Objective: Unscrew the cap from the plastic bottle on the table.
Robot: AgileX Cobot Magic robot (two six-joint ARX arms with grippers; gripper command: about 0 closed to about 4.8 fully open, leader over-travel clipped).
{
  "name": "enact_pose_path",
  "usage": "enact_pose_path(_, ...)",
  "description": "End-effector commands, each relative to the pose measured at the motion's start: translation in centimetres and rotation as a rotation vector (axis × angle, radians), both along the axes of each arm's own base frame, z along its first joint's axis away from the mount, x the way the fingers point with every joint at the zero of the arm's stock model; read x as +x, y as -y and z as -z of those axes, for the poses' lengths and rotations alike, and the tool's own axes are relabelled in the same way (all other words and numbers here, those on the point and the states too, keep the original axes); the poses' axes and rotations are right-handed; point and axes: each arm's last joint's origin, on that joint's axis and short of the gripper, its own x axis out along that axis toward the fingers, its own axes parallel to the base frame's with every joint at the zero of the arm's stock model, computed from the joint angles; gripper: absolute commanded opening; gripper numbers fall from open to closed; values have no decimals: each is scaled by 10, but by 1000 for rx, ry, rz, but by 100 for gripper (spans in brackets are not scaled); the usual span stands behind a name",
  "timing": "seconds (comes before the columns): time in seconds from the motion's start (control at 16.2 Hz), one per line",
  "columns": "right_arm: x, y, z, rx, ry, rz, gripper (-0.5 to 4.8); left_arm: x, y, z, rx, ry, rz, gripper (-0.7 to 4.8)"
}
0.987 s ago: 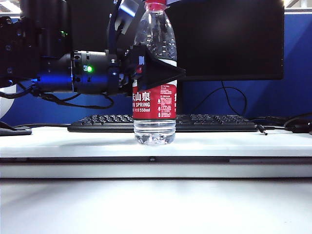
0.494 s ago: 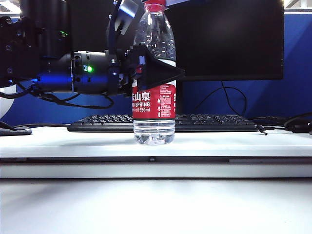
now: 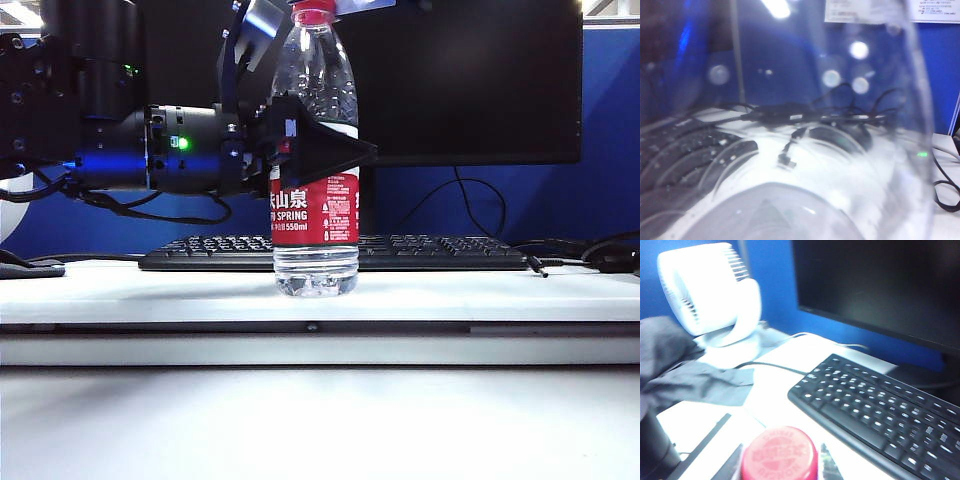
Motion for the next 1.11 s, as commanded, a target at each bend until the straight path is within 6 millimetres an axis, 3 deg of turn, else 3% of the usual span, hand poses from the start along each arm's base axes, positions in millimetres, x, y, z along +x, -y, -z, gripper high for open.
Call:
enact_pose_path(0.06, 6, 9, 18, -91, -124, -152, 93, -1, 2, 3, 28, -15, 21, 268)
enact_pose_path(0.43, 25, 42, 19, -71, -191, -284, 93, -1, 2, 3, 28, -14, 21, 268)
enact_pose_path(0.68, 22, 40, 18, -43, -189, -453, 92, -1, 2, 3, 27, -14, 21, 268)
enact_pose_path(1.11, 28, 33, 20, 2, -181, -509, 93, -1, 2, 3, 26, -12, 21, 268)
